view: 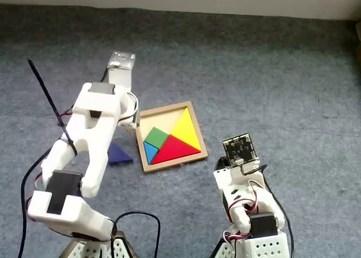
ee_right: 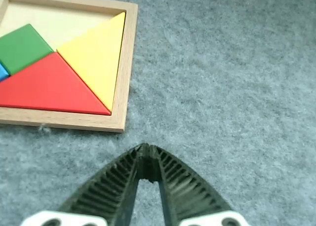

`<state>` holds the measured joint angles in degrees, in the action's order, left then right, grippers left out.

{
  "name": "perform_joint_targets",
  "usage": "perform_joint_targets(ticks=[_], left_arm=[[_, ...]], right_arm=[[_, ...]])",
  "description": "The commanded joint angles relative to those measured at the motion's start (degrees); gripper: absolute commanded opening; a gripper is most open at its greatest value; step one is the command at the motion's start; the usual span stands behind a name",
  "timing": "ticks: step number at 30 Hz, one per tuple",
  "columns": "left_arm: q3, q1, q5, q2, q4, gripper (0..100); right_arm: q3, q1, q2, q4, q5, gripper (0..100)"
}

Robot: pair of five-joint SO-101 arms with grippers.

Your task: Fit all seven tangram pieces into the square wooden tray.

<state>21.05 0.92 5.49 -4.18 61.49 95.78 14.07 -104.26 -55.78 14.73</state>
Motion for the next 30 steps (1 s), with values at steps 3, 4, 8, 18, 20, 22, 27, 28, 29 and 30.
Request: perform_joint_targets(ticks=[3,4,8,18,20,22,27,28,29,30], left_arm=[[1.8,6.1,-0.8,4.4,-1.8,10],[2.1,7.1,-2.5,4.4,-1.8,10],[2.2,11.0,-7.3,4.4,-1.6,10],[3.5,12.6,-16.8,4.4,-1.9,10],[3.7,12.6,-16.8,4.4,-2.7,10],[3.7,12.6,-16.7,4.4,-3.0,10],[3.7,12.6,-16.9,4.4,-2.7,11],[3.7,12.6,-16.9,4.4,-2.7,12],[3.7,12.4,-16.9,4.4,-2.6,15],[3.7,12.4,-16.9,4.4,-2.6,20]], right_arm=[[4.6,-0.7,-0.9,0.1,-0.4,0.6],[4.6,-0.7,-0.9,0.1,-0.4,0.6],[4.6,-0.7,-0.9,0.1,-0.4,0.6],[4.6,-0.7,-0.9,0.1,-0.4,0.6],[4.6,-0.7,-0.9,0.1,-0.4,0.6],[4.6,-0.7,-0.9,0.1,-0.4,0.6],[4.6,-0.7,-0.9,0.1,-0.4,0.6],[4.6,-0.7,-0.9,0.1,-0.4,0.6],[4.6,-0.7,-0.9,0.1,-0.4,0.6],[4.6,-0.7,-0.9,0.1,-0.4,0.6]])
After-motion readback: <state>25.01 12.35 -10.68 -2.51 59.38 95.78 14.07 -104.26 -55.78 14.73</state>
